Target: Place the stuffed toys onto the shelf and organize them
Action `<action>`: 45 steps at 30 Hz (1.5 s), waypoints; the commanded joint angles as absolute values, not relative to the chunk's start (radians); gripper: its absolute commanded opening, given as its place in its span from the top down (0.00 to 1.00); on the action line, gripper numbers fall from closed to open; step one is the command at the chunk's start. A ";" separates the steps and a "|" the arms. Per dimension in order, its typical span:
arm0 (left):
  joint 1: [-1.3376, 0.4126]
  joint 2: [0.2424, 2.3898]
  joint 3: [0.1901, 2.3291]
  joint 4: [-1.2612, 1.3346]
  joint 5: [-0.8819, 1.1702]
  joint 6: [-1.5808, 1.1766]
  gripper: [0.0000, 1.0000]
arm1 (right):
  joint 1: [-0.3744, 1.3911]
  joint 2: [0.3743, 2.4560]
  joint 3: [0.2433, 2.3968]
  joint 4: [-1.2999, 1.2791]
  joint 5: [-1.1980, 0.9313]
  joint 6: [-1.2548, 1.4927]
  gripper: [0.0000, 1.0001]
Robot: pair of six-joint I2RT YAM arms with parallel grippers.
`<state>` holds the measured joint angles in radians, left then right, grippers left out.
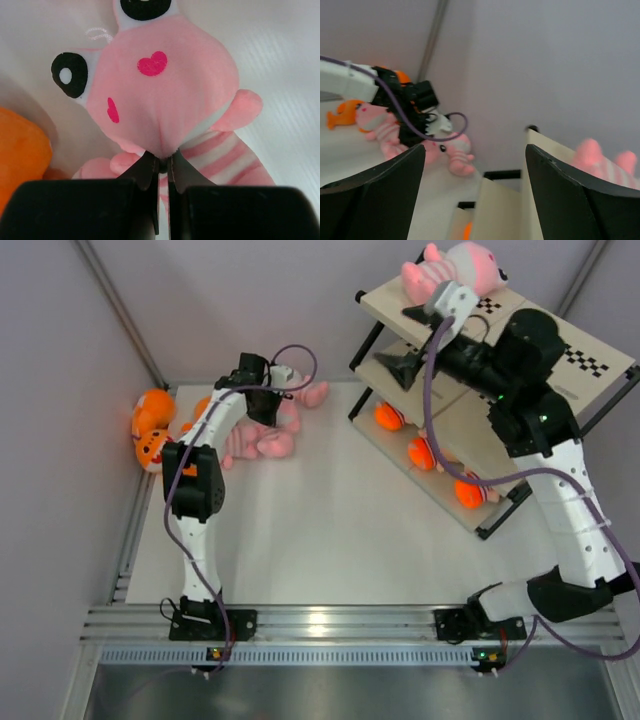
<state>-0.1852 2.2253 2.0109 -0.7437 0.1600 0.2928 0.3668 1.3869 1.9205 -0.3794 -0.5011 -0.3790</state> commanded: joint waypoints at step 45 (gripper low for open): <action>-0.313 1.347 2.175 -1.158 0.146 0.175 0.02 | 0.773 1.652 2.110 -0.412 -0.235 -0.385 1.00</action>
<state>-0.3042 1.3712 2.1063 -1.0866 0.2535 0.1287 0.8322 1.6802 1.9709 -0.3721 -0.2314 -0.4393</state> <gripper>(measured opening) 0.981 0.055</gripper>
